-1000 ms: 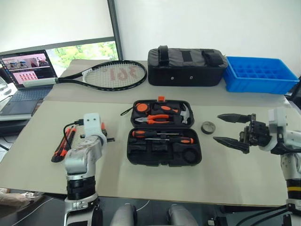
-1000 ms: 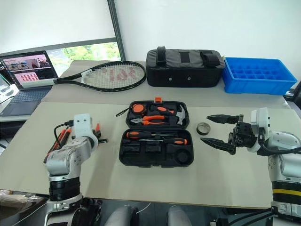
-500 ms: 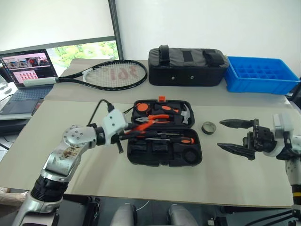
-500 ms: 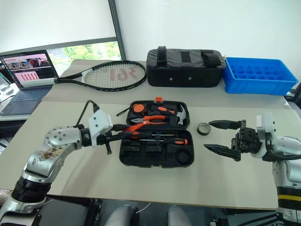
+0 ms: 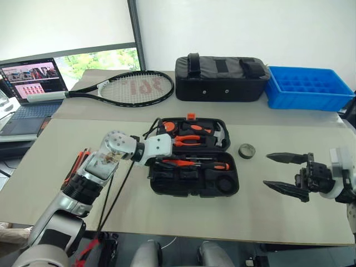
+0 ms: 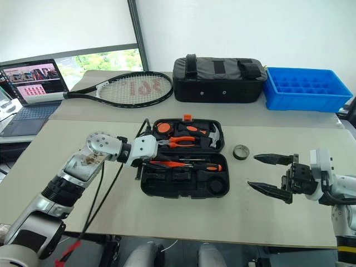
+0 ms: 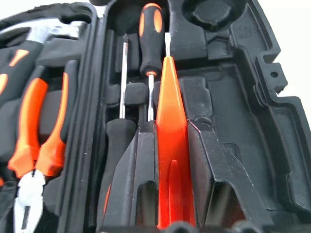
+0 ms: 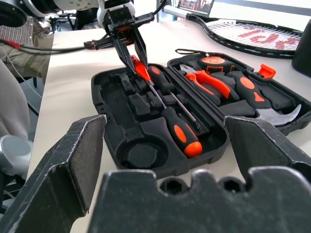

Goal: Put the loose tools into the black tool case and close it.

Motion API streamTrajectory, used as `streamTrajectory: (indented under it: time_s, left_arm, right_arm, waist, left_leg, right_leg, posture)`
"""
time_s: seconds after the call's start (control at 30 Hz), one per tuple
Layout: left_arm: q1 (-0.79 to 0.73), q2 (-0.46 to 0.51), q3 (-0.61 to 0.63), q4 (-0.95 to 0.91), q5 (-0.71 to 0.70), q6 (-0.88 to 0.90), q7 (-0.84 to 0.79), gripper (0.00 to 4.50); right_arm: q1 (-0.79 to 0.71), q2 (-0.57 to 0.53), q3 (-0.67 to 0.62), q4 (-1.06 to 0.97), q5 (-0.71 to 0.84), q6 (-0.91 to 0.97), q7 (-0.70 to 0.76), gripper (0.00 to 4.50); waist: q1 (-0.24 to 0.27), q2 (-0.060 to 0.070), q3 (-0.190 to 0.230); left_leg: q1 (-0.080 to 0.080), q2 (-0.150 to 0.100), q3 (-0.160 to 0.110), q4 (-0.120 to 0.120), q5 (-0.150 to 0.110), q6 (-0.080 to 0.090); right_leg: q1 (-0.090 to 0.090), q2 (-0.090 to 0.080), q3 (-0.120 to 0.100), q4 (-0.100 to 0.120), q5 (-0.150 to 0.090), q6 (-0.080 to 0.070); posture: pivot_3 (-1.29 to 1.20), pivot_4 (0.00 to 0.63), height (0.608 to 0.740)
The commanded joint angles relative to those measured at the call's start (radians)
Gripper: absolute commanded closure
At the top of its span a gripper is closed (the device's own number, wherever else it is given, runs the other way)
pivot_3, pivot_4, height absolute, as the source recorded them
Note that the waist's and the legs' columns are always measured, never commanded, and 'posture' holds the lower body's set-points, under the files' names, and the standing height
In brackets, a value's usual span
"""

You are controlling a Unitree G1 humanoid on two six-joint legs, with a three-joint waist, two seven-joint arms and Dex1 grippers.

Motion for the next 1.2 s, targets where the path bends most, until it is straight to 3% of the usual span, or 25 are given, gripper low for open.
streamTrajectory:
  time_s: [0.03, 0.4, 1.2]
  left_arm:
    - [-0.018, -0.002, -0.016, 0.003, 0.028, 0.007, -0.017, 4.08]
    - [-0.088, -0.058, -0.049, 0.099, 0.105, 0.0, -0.02, 4.08]
    - [-0.082, -0.058, -0.125, 0.109, 0.206, 0.148, -0.078, 4.08]
  right_arm:
    - [0.013, -0.001, -0.041, -0.046, 0.019, -0.016, -0.014, 0.0]
    - [0.034, -0.003, -0.052, -0.077, 0.024, -0.014, -0.038, 0.0]
    - [0.056, -0.009, -0.062, -0.119, 0.027, -0.003, -0.064, 0.0]
  waist:
    - [0.001, 0.0, 0.0]
    - [0.003, 0.0, 0.0]
    - [0.0, 0.004, -0.003]
  left_leg:
    - [0.0, 0.0, 0.0, 0.001, 0.0, 0.0]
    - [-0.002, 0.0, -0.001, 0.007, -0.002, 0.003]
    - [-0.002, 0.0, -0.001, 0.007, -0.002, 0.004]
  right_leg:
    - [0.0, 0.0, 0.0, 0.0, 0.0, 0.0]
    - [0.0, 0.0, -0.001, 0.001, 0.0, 0.0]
    - [0.001, 0.001, 0.0, 0.002, 0.0, 0.001]
  posture:
    - [0.0, 0.15, 0.707]
    - [0.0, 0.15, 0.707]
    - [0.0, 0.15, 0.707]
